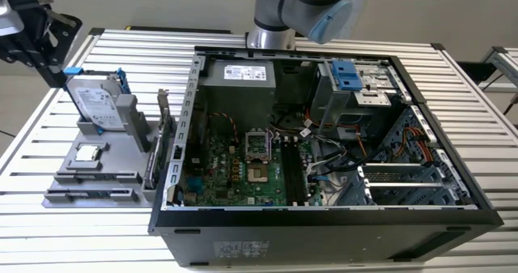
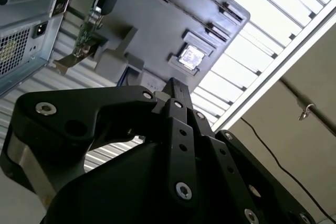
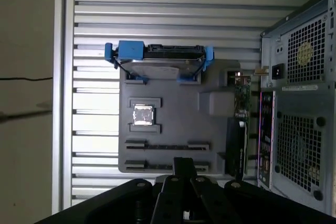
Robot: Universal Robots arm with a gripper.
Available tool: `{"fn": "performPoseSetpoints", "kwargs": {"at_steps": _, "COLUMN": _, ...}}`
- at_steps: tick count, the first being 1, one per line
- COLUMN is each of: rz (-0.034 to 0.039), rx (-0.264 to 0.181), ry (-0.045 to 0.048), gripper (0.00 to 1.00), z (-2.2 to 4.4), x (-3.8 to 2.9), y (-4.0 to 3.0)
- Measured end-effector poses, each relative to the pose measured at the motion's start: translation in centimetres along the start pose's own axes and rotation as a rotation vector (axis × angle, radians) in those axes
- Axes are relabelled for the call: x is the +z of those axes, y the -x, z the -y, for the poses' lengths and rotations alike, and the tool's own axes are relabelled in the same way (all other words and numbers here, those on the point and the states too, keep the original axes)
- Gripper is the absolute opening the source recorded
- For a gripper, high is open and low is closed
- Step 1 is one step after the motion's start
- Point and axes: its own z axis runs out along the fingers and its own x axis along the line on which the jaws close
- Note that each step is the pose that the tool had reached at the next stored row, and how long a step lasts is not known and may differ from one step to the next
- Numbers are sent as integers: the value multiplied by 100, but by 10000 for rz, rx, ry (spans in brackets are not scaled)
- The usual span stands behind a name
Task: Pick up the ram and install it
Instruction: 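Reach for the ram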
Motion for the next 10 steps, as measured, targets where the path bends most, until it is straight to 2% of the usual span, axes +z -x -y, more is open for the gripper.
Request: {"fn": "performPoseSetpoints", "kwargs": {"at_steps": 10, "rz": 1, "rx": 0, "ry": 1, "gripper": 0, "z": 163, "x": -7, "y": -1}}
